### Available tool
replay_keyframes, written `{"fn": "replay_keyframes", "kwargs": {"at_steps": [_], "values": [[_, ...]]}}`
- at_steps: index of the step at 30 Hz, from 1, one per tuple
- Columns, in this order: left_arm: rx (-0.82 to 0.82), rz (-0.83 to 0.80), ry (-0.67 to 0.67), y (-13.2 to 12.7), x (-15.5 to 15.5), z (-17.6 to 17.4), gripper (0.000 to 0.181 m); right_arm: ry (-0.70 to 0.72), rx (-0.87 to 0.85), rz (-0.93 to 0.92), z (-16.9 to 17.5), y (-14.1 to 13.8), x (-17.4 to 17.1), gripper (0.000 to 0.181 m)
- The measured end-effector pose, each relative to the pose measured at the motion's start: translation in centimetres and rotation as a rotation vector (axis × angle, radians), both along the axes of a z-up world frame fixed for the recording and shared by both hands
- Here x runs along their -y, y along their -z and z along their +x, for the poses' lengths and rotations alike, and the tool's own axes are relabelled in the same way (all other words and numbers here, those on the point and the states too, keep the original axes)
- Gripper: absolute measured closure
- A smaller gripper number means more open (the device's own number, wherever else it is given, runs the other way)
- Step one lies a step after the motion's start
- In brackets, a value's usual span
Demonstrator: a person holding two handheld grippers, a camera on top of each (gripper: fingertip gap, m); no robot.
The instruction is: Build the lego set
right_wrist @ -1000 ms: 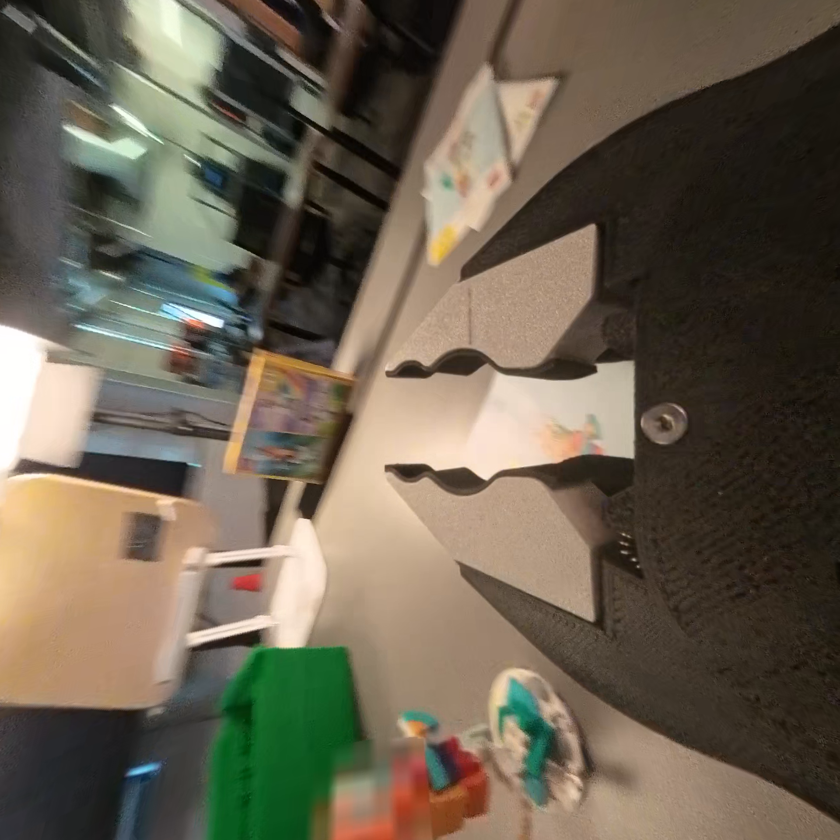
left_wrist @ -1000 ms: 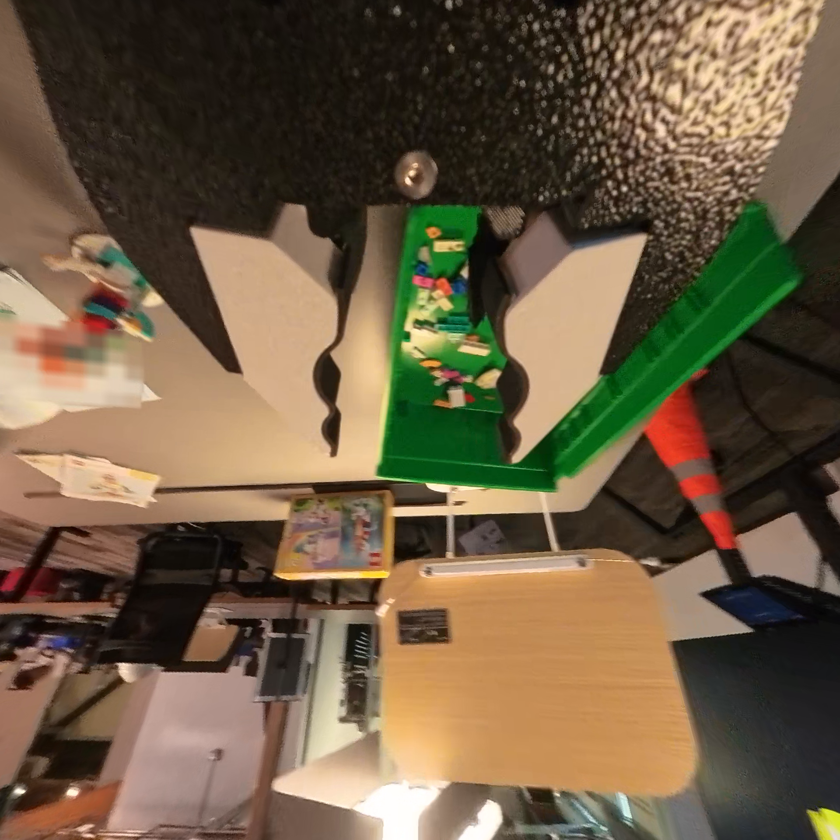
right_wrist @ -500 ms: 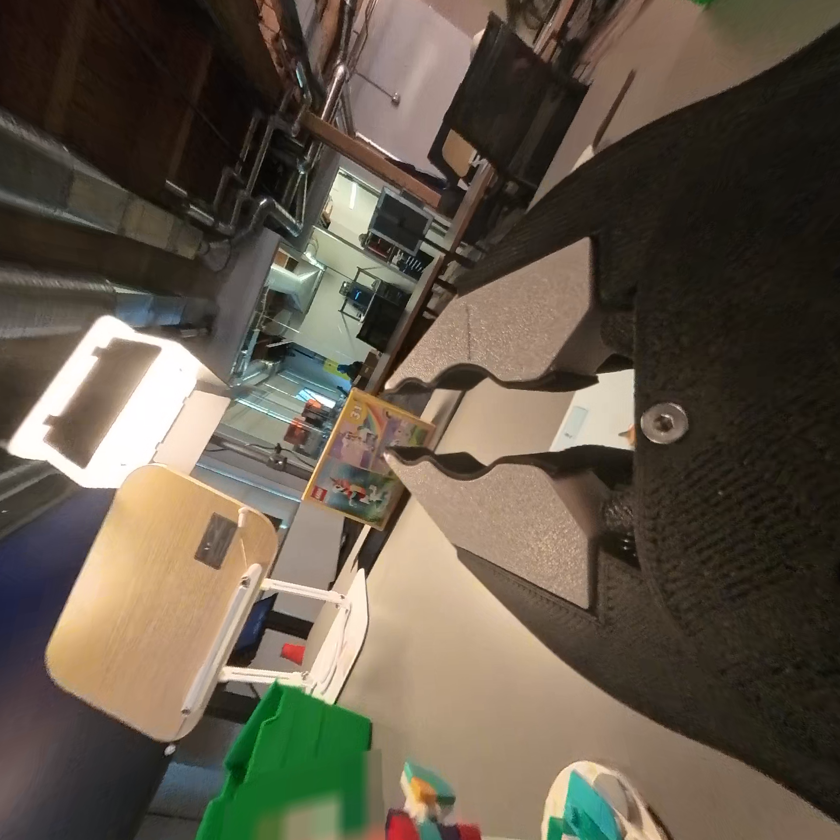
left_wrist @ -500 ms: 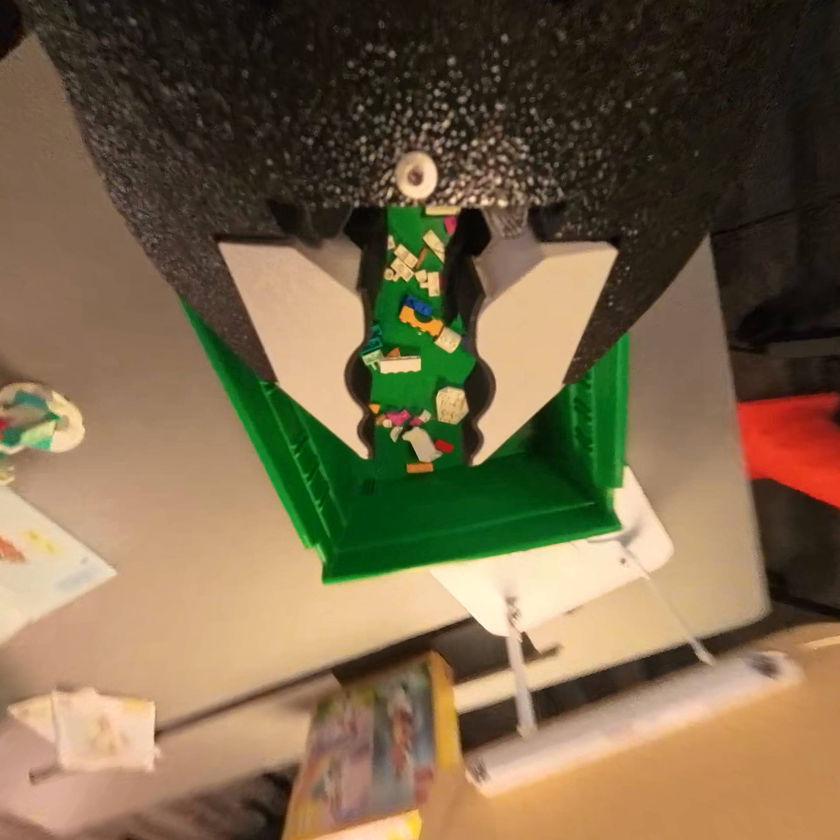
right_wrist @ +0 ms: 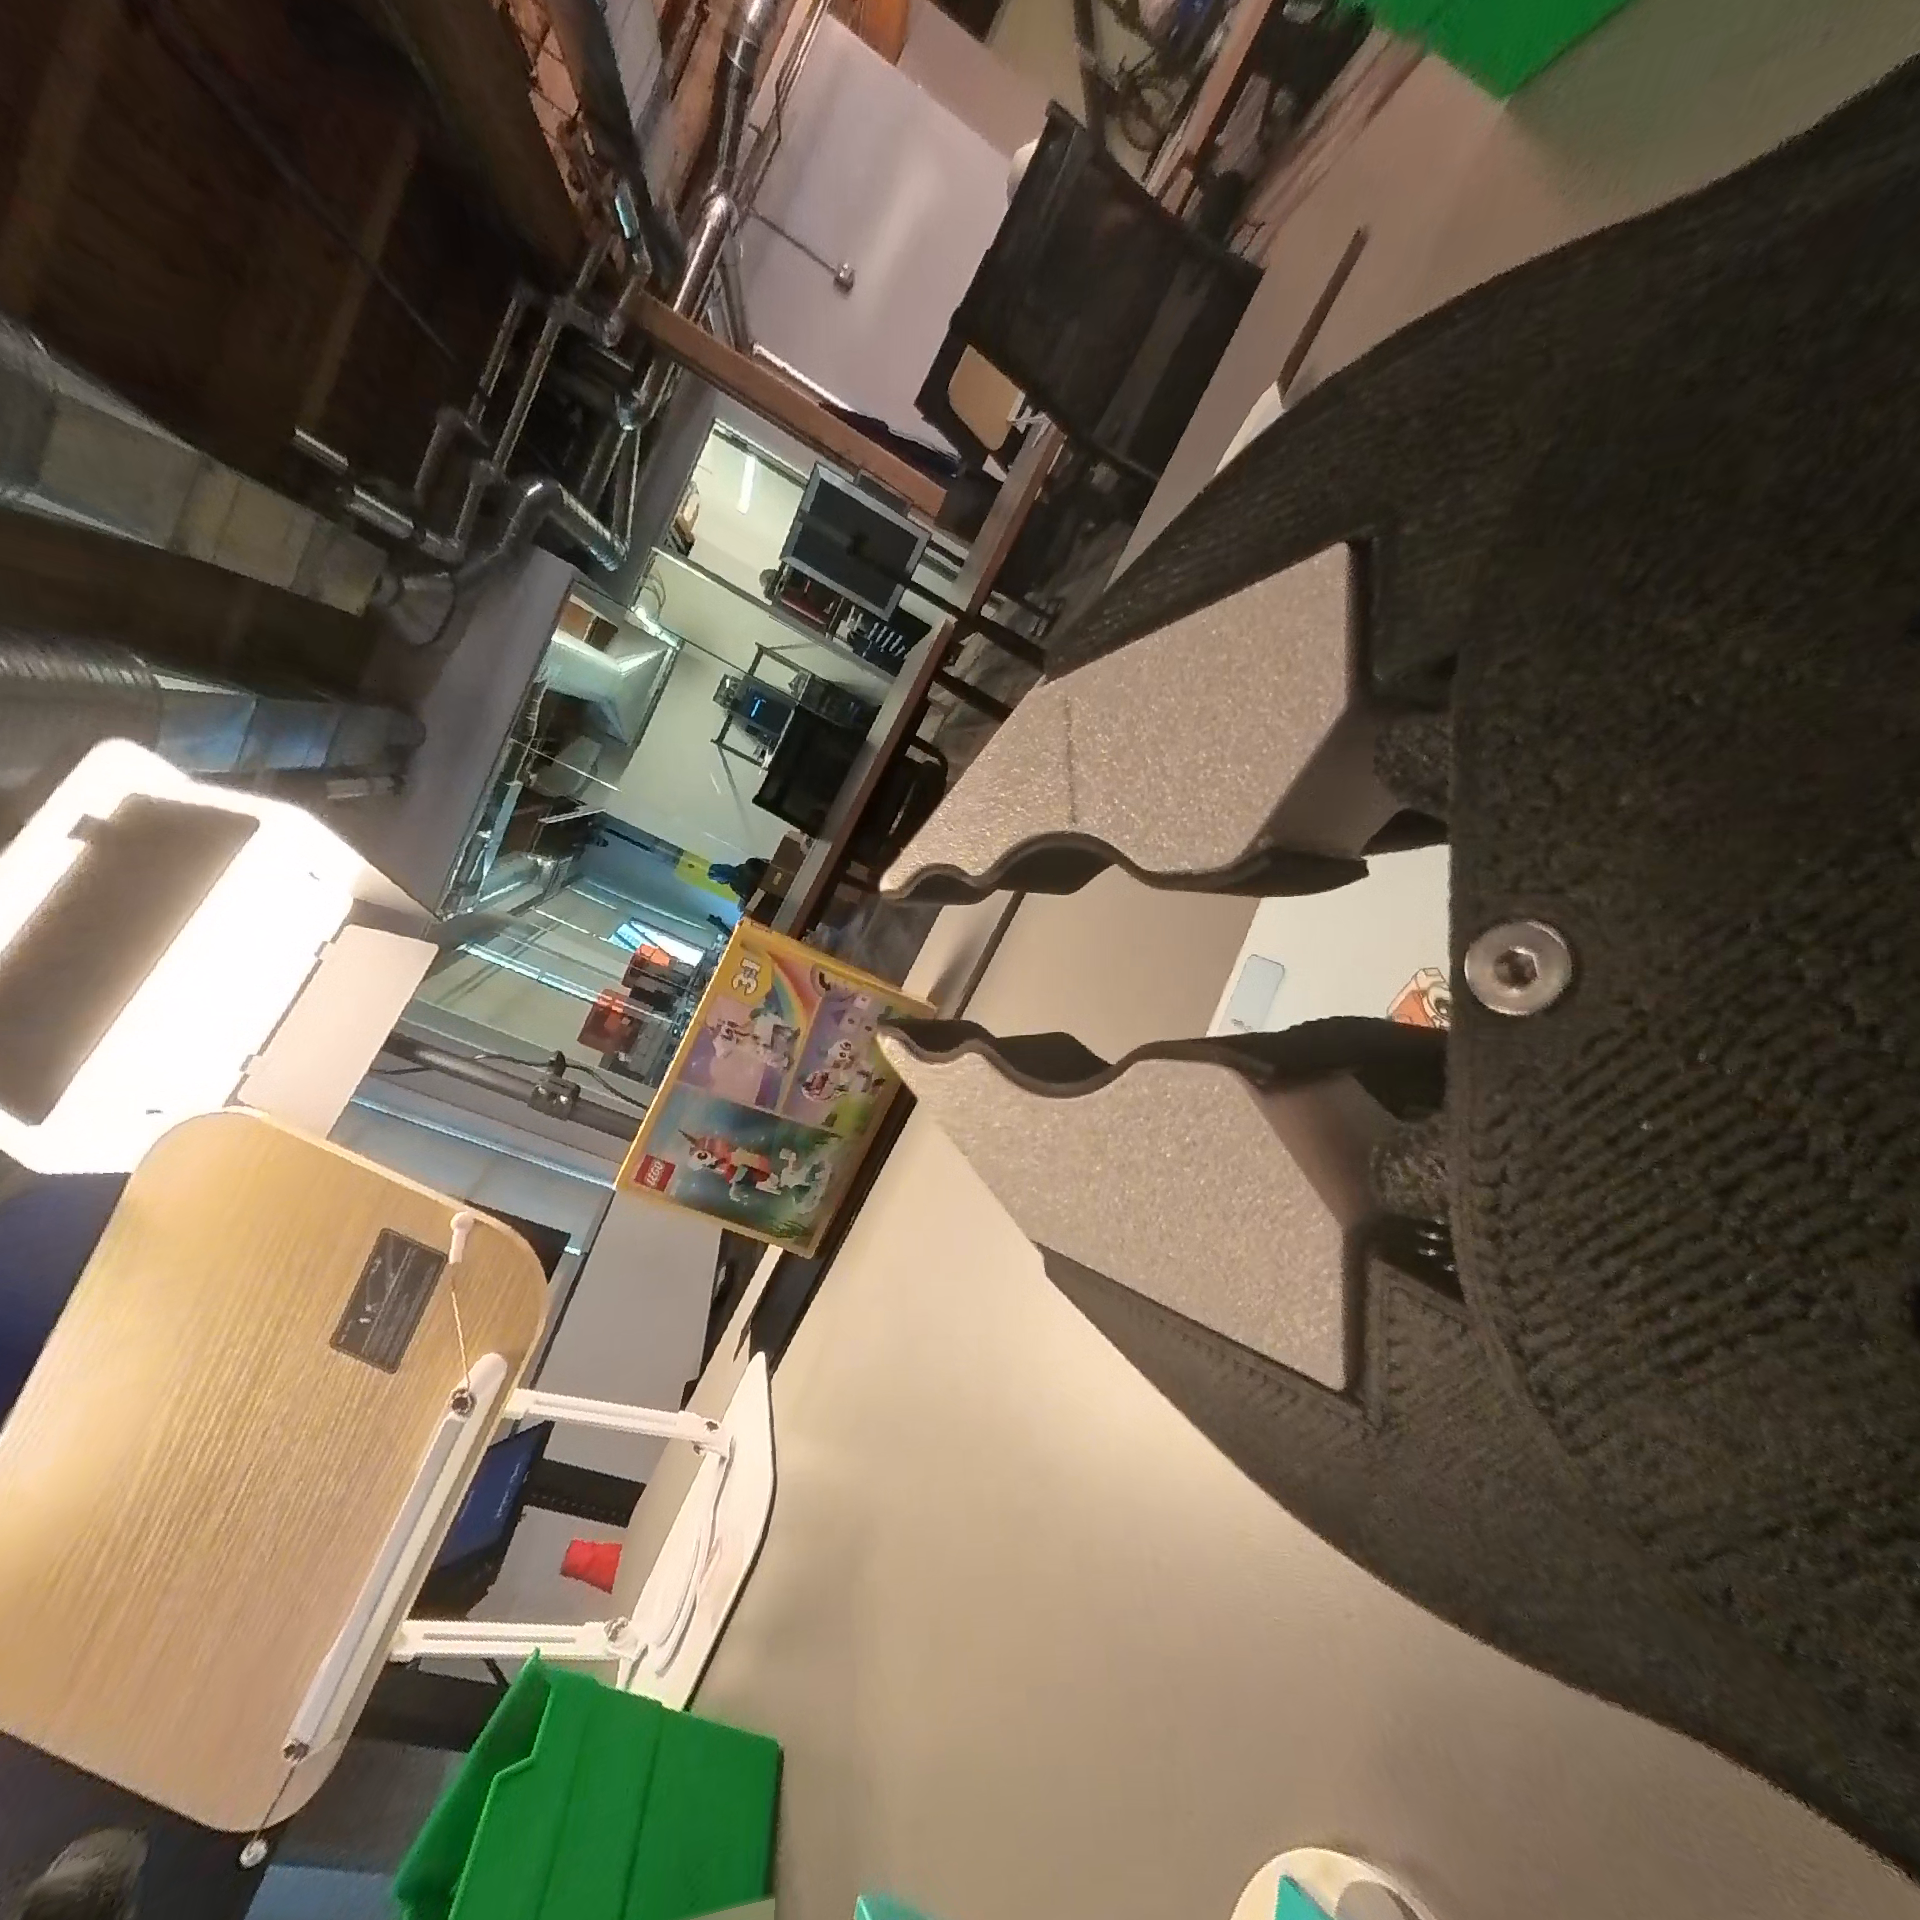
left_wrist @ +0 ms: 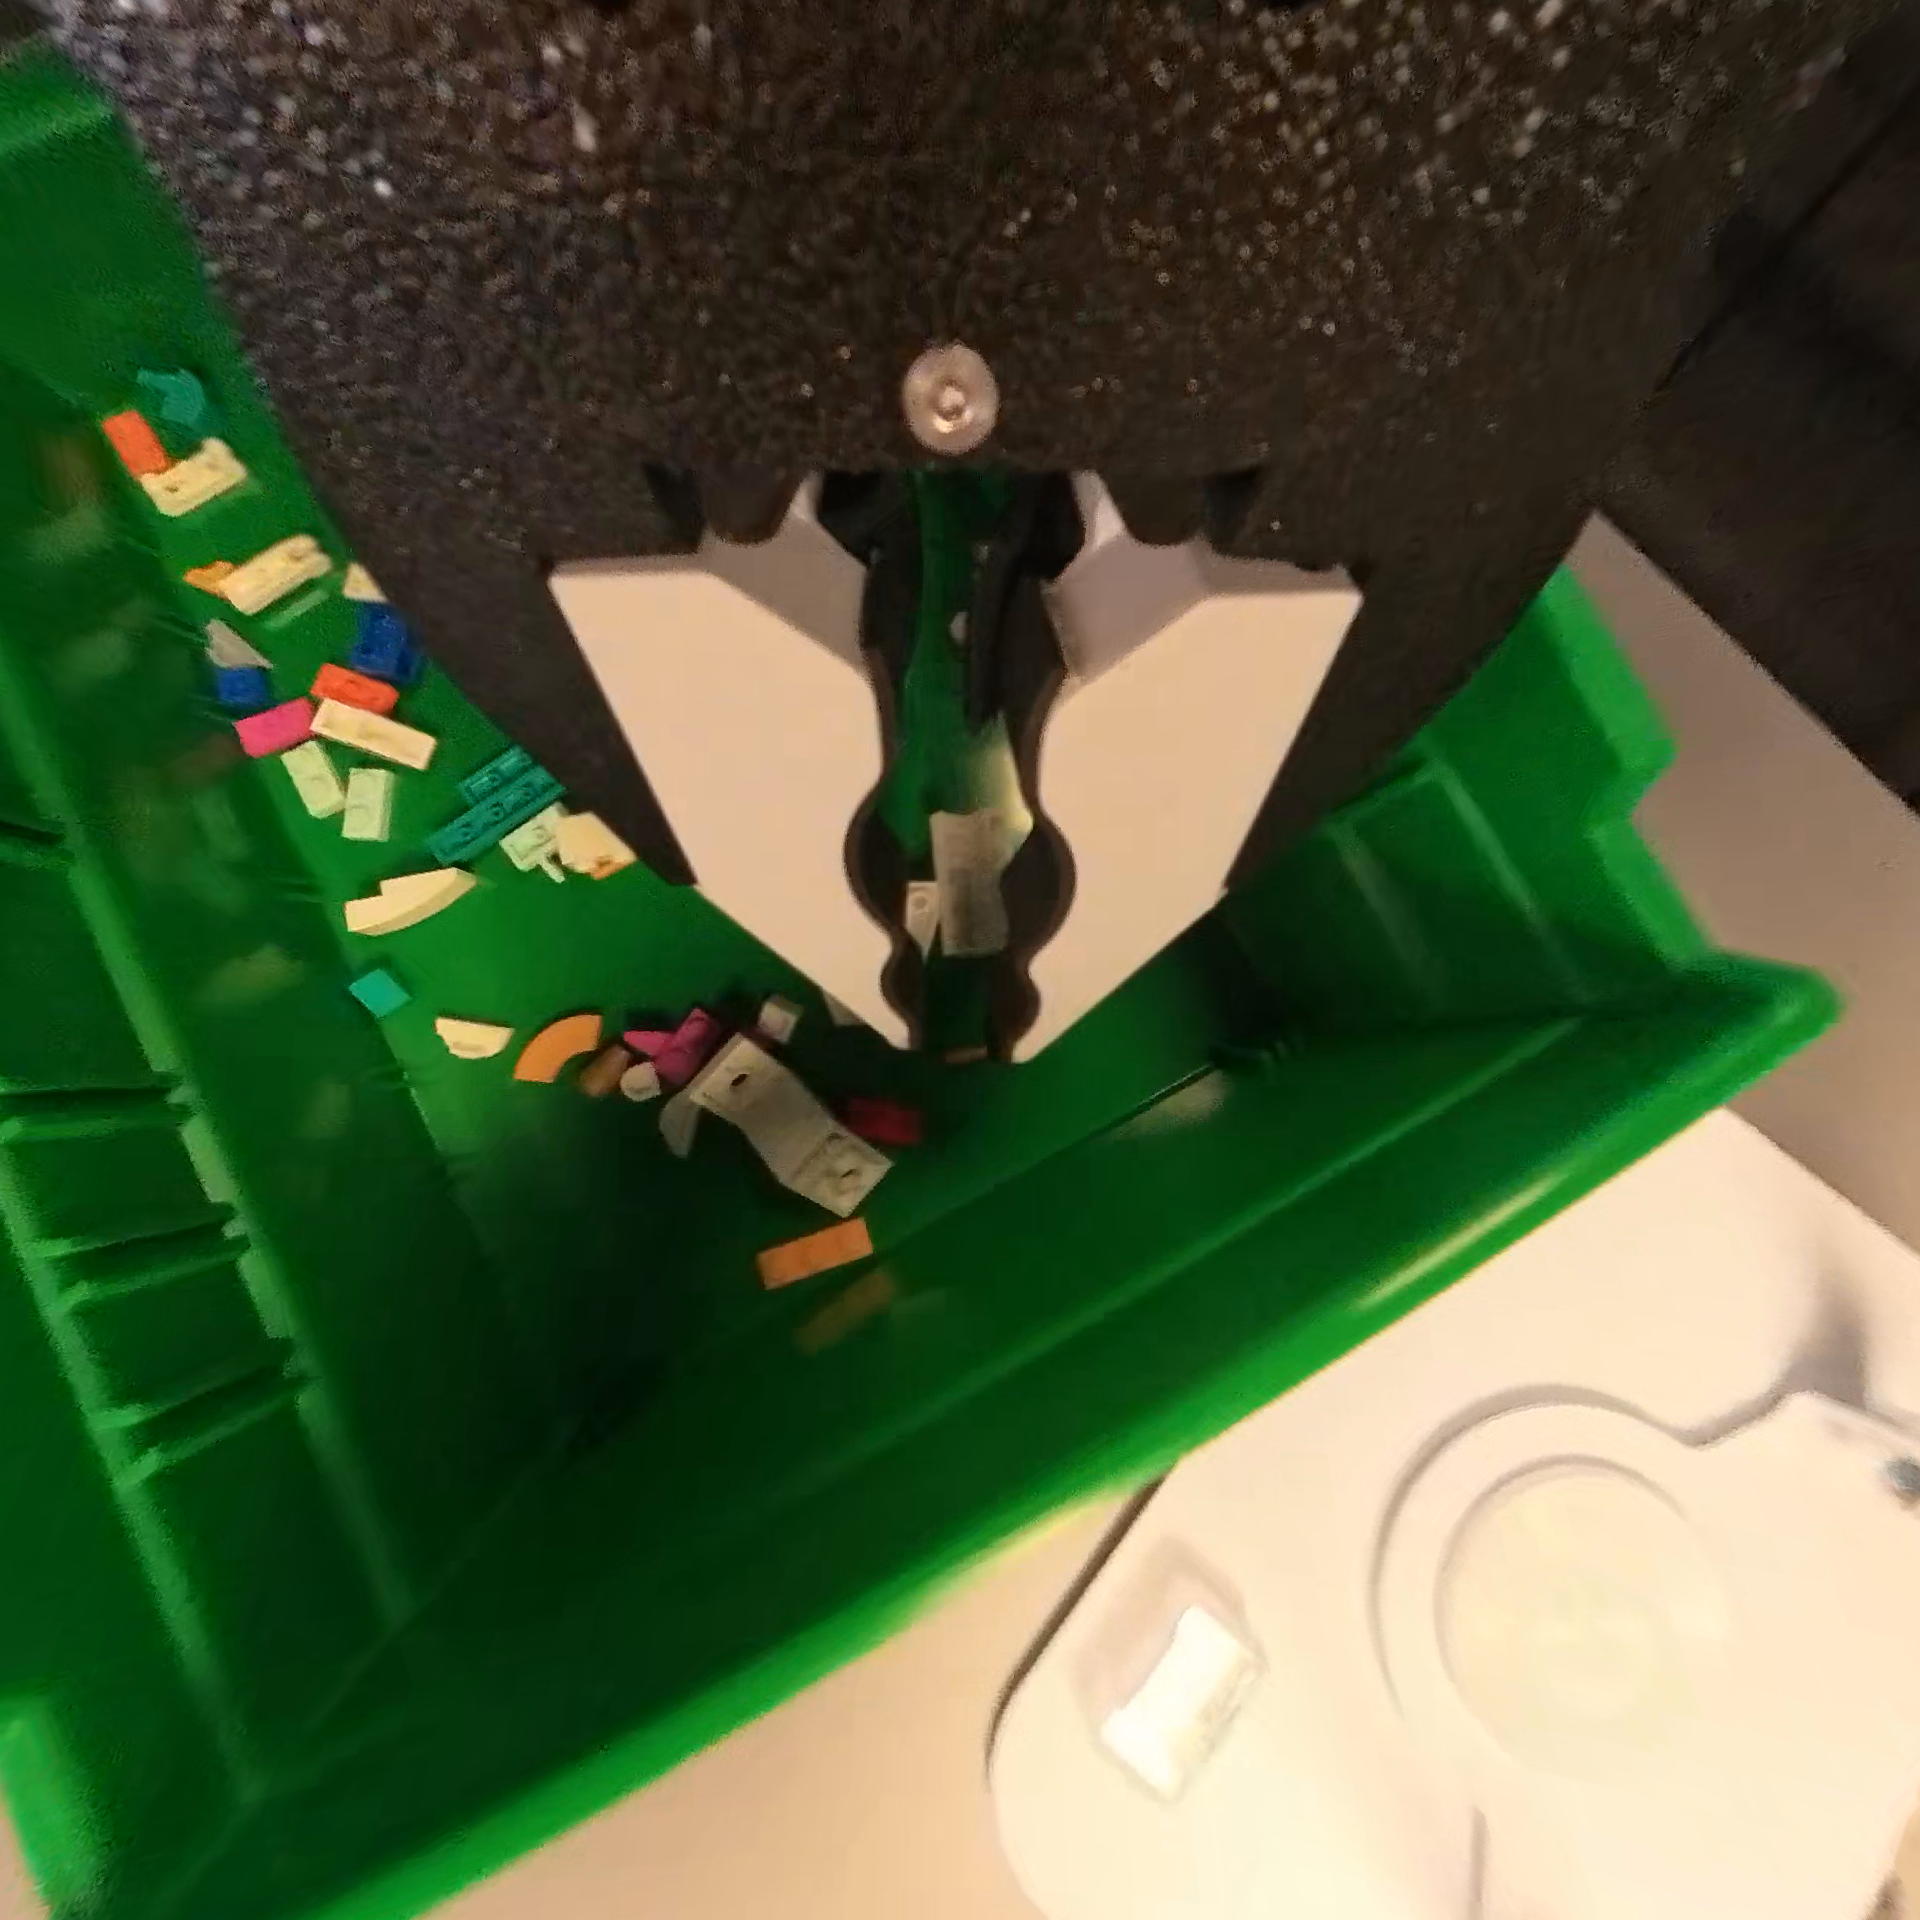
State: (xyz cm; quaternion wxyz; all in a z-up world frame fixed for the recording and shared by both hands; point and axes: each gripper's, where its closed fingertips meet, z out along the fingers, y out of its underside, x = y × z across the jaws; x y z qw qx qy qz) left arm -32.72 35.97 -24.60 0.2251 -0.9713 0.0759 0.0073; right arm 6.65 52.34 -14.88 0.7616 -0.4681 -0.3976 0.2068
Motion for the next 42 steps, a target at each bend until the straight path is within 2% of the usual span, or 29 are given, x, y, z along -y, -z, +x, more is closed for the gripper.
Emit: {"fn": "replay_keyframes", "kwargs": {"at_steps": [2, 7, 12, 17, 22, 34, 38, 40, 42], "values": [[0.005, -0.031, 0.010, 0.9, -0.1, 0.3, 0.173, 0.000, 0.014, 0.006, -0.2, 0.1, 0.1, 0.162], [-0.111, -0.074, 0.064, 1.9, -0.3, -1.2, 0.177, -0.006, 0.034, 0.011, -0.5, 0.4, 0.2, 0.162], [0.023, -0.091, -0.068, 2.3, -0.8, -0.8, 0.177, -0.012, 0.038, -0.003, -0.6, 0.6, 0.1, 0.163], [0.055, -0.127, -0.181, 2.8, -0.6, -1.6, 0.170, -0.024, 0.040, -0.007, -0.7, 0.7, 0.2, 0.163], [0.121, -0.153, -0.217, 2.9, -0.3, -1.0, 0.160, -0.035, 0.047, -0.005, -0.9, 0.8, 0.3, 0.163], [0.112, -0.182, -0.278, 2.9, 0.4, -1.3, 0.160, -0.048, 0.064, 0.006, -1.2, 0.9, 0.6, 0.164], [0.060, -0.183, -0.291, 3.0, 0.6, -1.7, 0.168, -0.054, 0.056, 0.003, -1.1, 0.8, 0.6, 0.164], [0.002, -0.187, -0.274, 3.0, 0.8, -2.2, 0.180, -0.059, 0.047, -0.002, -1.1, 0.8, 0.6, 0.164], [-0.019, -0.168, -0.249, 3.0, 0.8, -2.2, 0.181, -0.066, 0.038, -0.007, -1.0, 0.7, 0.7, 0.164]]}}
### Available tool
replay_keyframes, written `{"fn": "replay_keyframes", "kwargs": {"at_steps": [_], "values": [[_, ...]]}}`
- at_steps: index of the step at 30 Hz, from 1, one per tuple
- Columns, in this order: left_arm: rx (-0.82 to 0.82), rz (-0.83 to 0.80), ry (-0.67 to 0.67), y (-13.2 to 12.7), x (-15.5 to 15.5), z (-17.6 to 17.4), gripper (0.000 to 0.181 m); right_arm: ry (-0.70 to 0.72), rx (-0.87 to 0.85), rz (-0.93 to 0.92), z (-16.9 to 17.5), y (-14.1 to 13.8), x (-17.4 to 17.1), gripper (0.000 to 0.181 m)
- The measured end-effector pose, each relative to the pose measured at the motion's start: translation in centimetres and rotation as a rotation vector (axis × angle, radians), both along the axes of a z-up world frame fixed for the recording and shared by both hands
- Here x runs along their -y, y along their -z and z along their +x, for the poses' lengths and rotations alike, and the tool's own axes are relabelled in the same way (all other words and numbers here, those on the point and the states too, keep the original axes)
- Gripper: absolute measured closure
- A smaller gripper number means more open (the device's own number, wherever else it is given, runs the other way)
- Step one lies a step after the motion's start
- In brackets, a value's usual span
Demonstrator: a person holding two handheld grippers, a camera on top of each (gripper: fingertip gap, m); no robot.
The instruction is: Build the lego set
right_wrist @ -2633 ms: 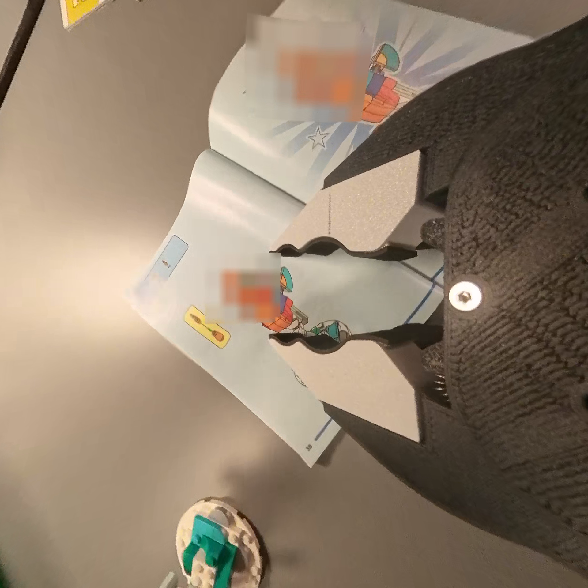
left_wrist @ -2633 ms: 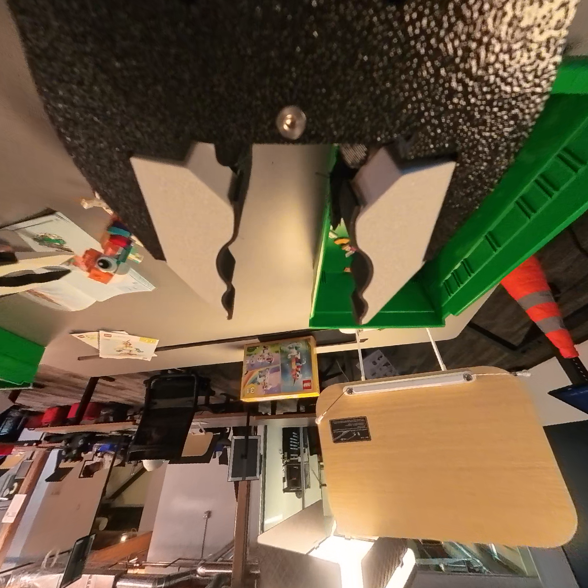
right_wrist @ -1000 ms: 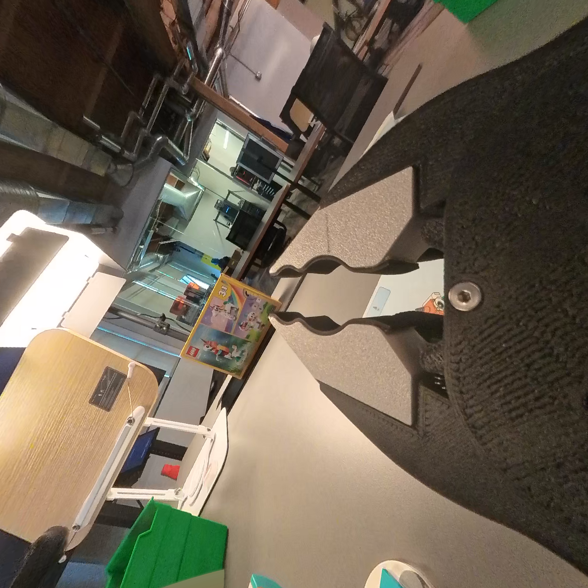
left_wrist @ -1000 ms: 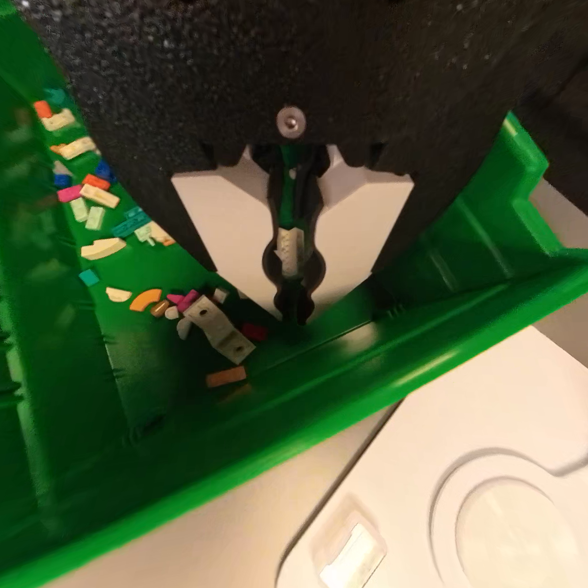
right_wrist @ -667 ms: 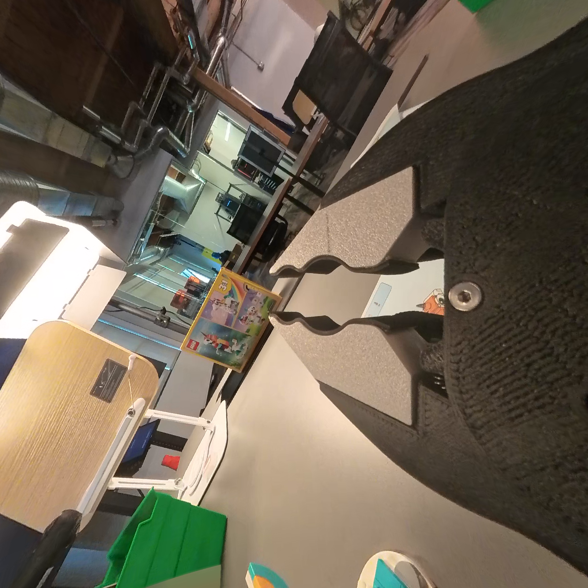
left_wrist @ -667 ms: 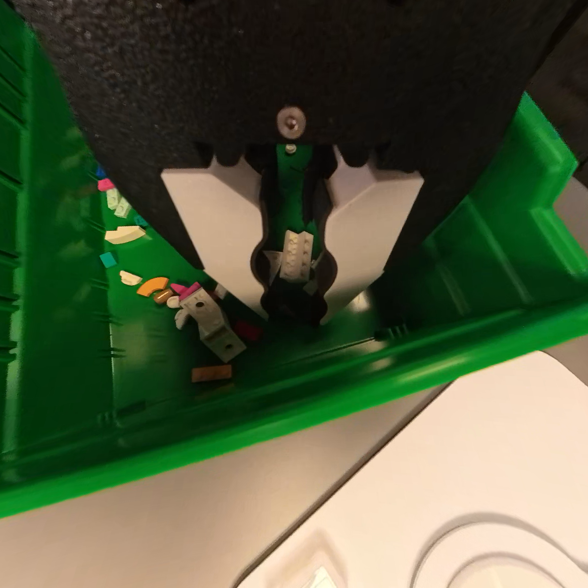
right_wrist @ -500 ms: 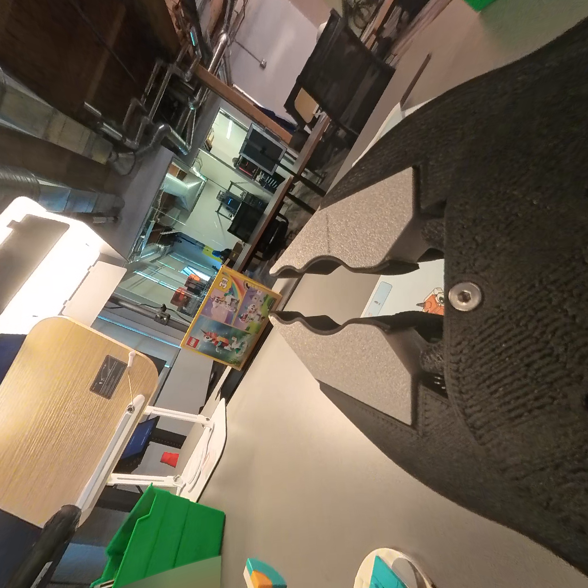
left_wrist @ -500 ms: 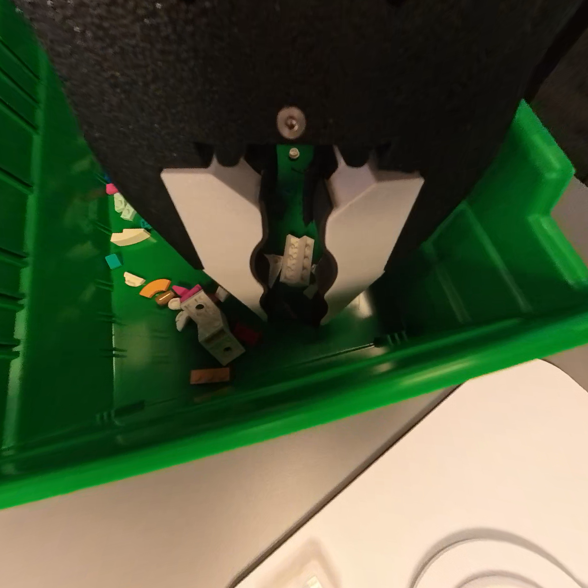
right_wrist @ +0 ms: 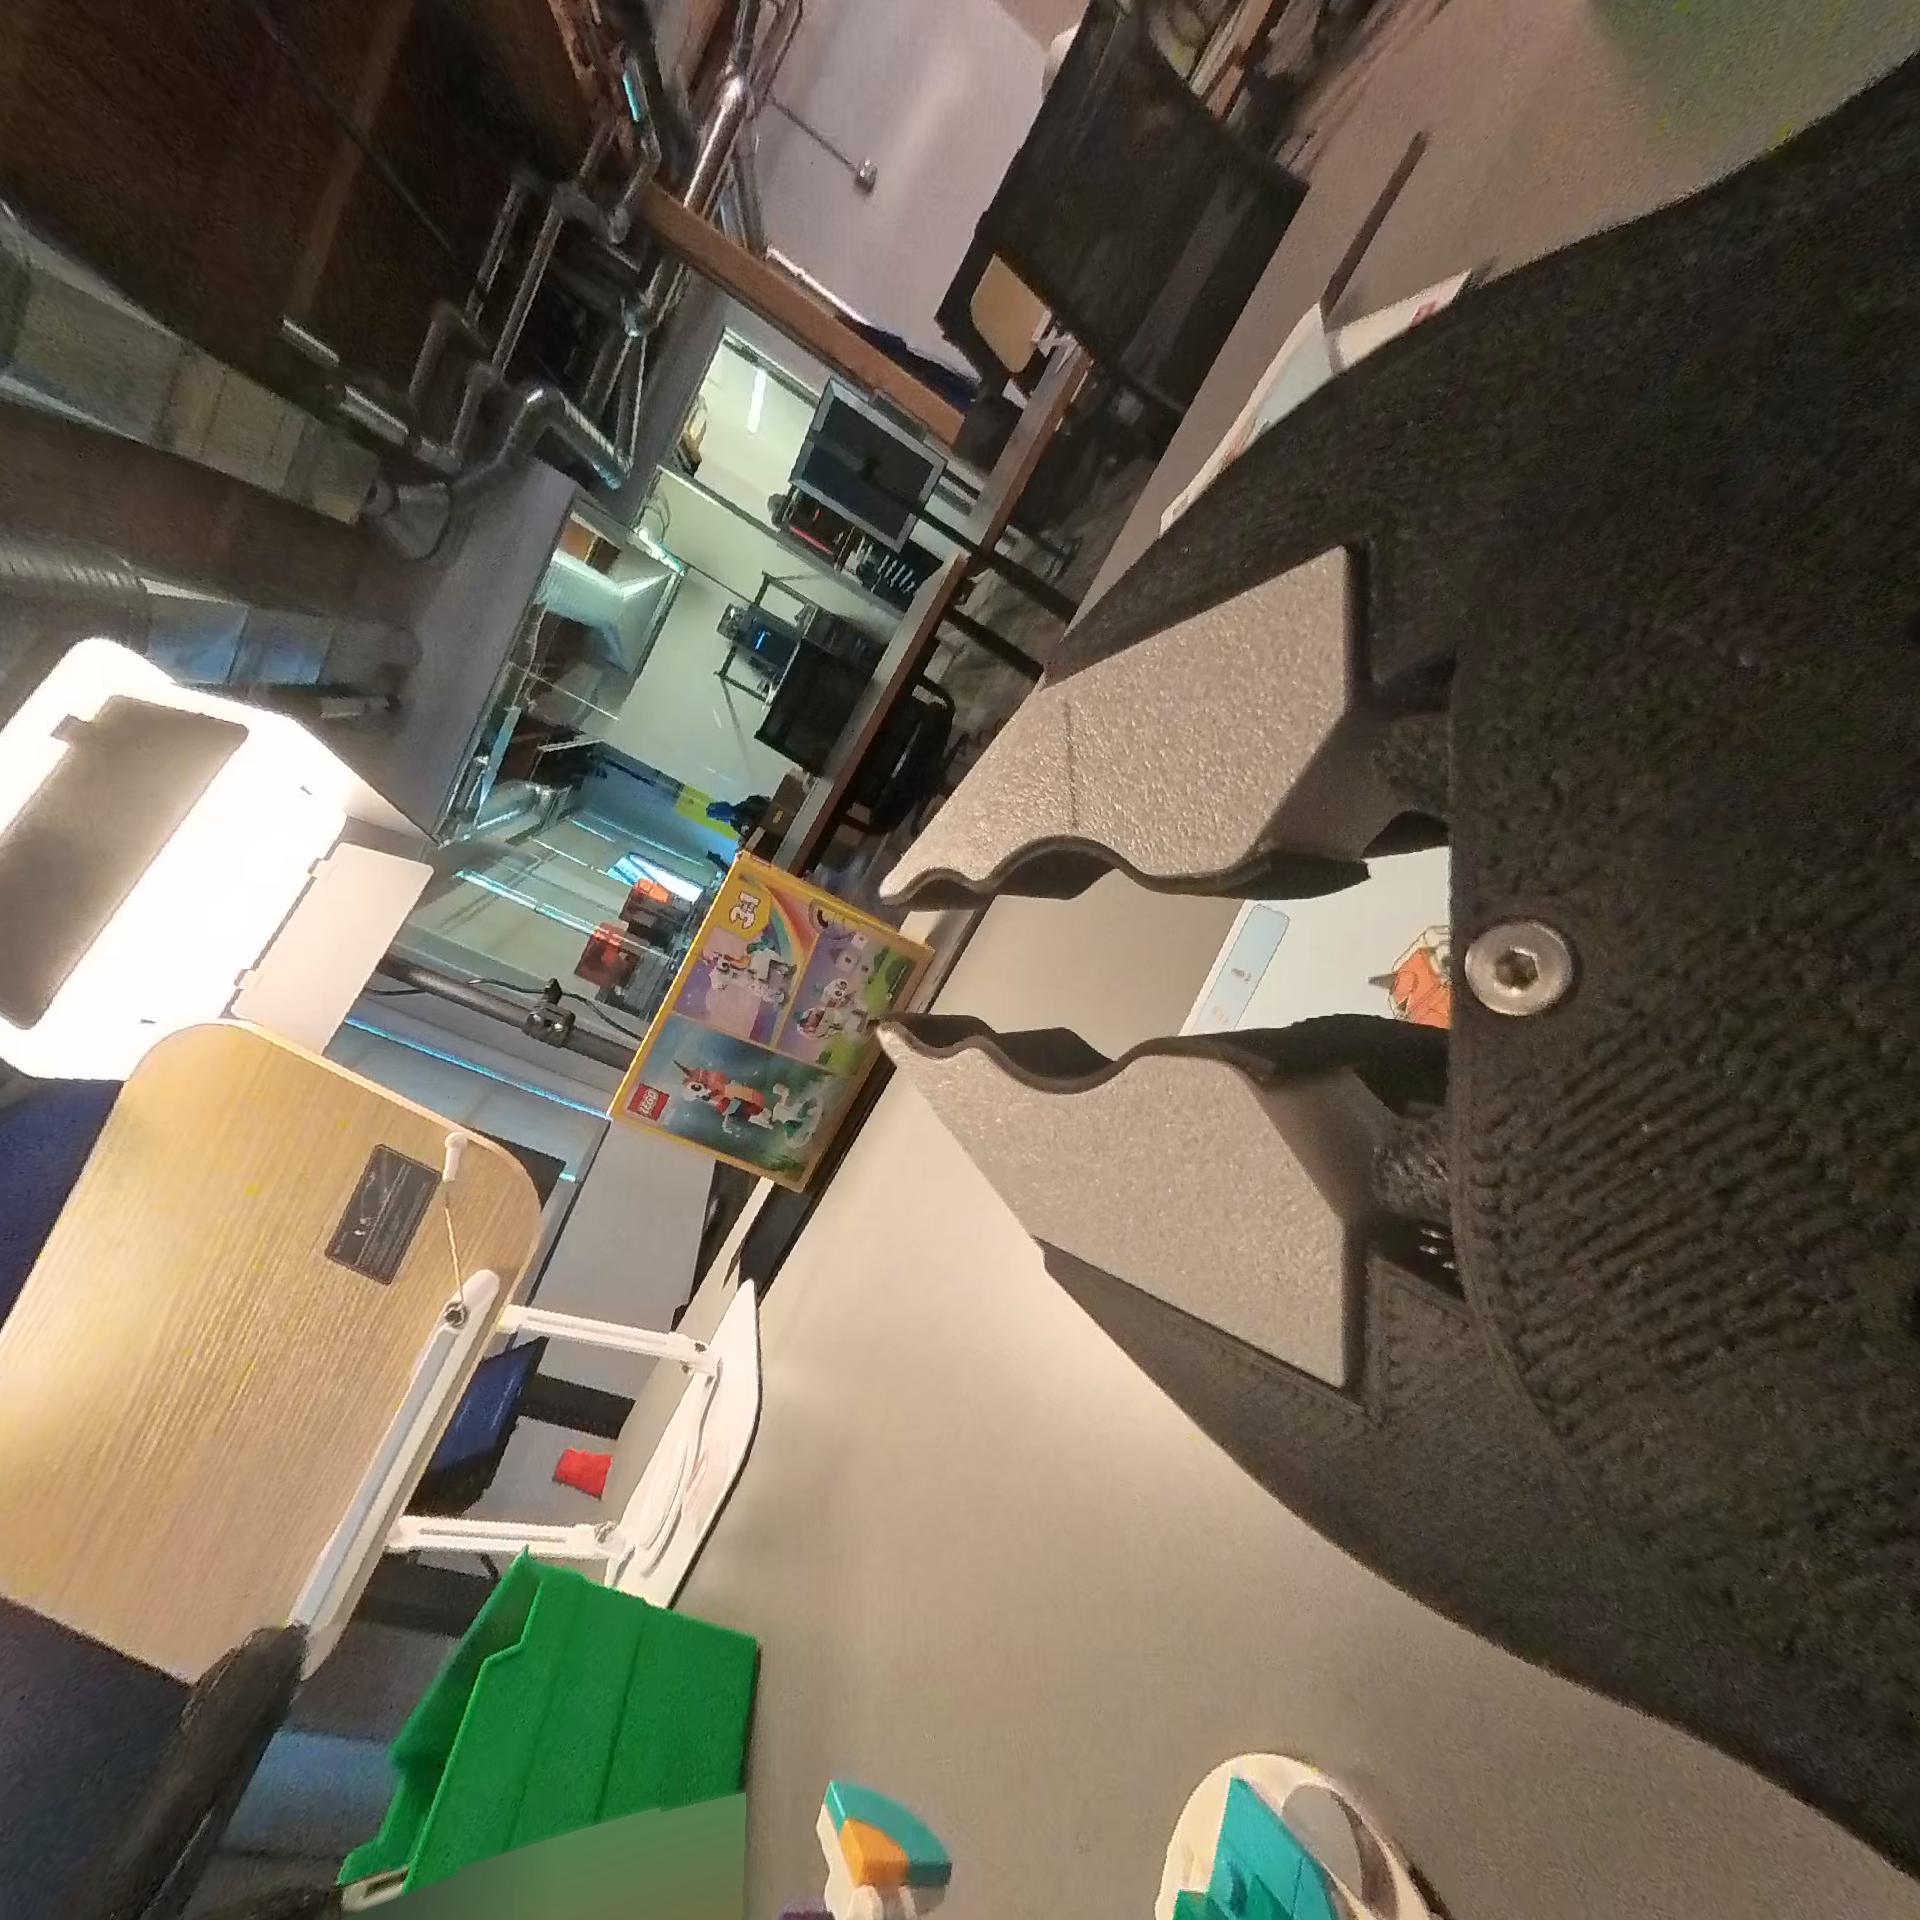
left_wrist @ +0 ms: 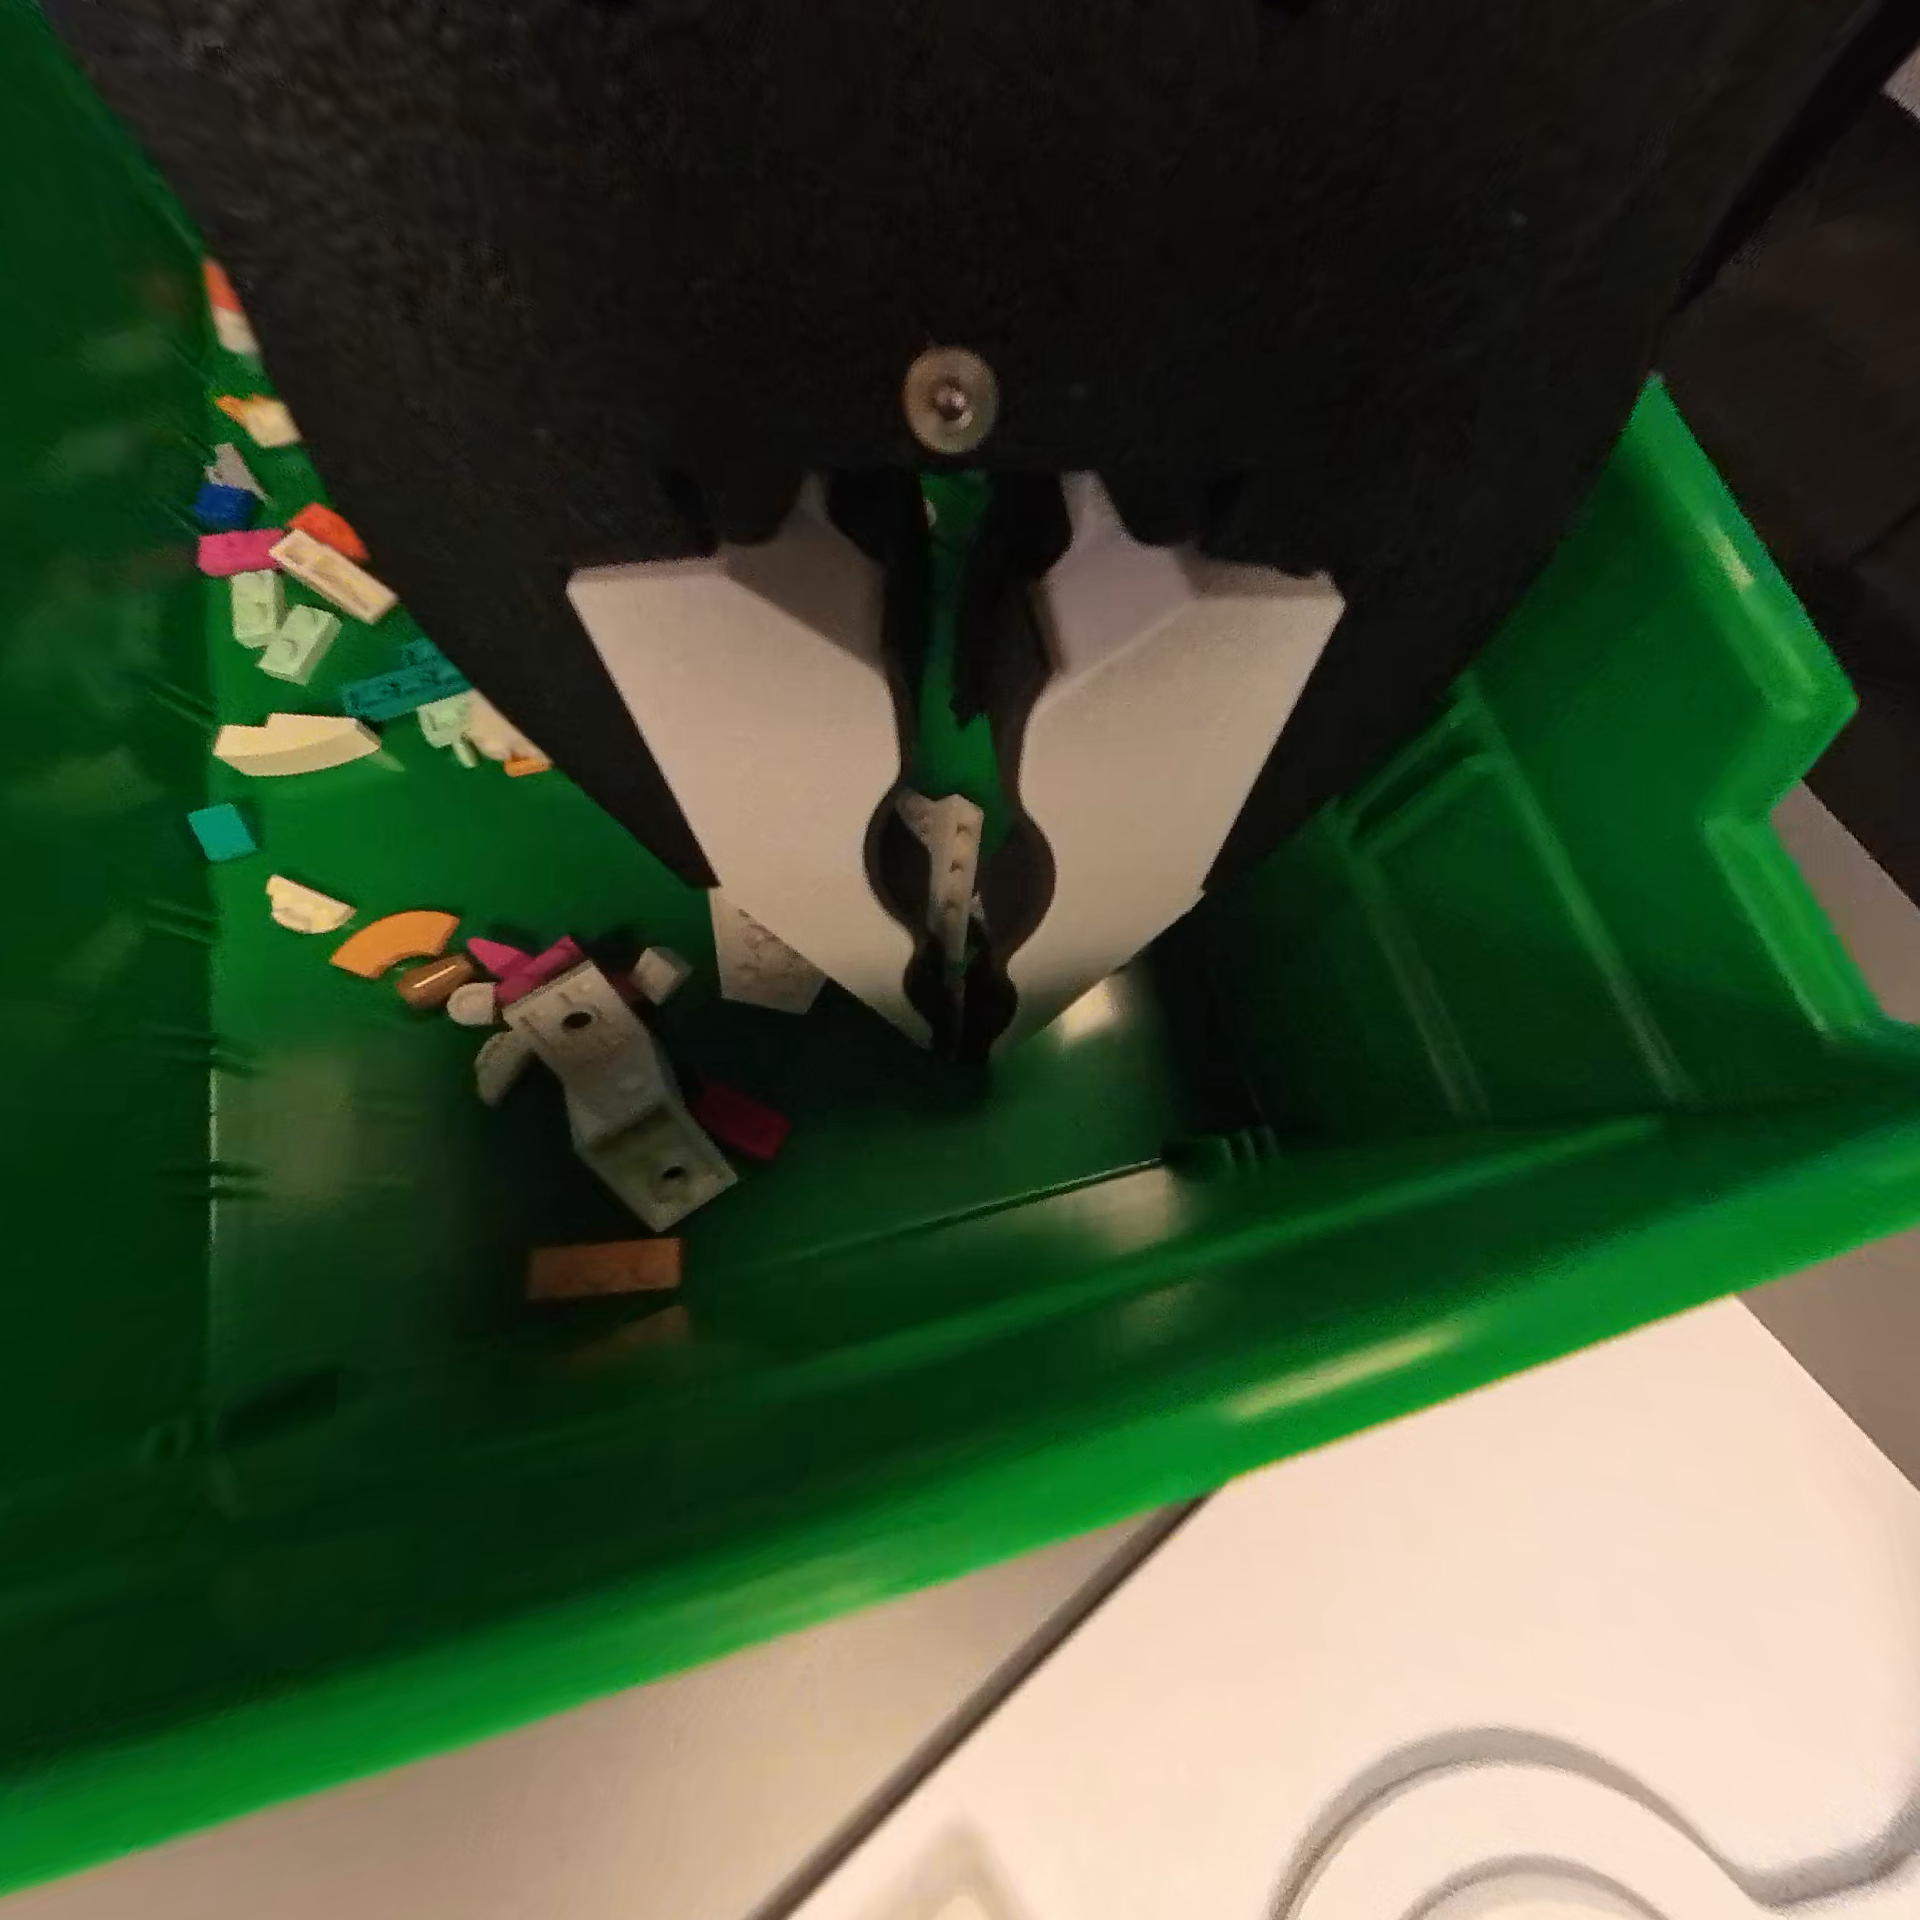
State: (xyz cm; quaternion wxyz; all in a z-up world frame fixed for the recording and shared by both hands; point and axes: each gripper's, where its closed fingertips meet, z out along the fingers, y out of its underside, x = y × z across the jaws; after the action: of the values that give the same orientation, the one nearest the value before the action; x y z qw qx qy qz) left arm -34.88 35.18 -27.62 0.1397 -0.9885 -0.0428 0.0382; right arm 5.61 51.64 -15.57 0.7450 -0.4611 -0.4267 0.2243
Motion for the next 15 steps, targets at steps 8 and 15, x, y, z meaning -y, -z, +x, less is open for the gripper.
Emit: {"fn": "replay_keyframes", "kwargs": {"at_steps": [8, 15], "values": [[0.025, 0.221, 0.033, -3.6, -0.6, 1.5, 0.181, -0.028, -0.073, -0.028, 1.1, -1.1, 0.3, 0.164], [0.052, 0.412, 0.104, -12.1, -1.2, 7.5, 0.181, -0.044, -0.113, 0.090, 3.2, -3.5, 0.5, 0.164]]}}
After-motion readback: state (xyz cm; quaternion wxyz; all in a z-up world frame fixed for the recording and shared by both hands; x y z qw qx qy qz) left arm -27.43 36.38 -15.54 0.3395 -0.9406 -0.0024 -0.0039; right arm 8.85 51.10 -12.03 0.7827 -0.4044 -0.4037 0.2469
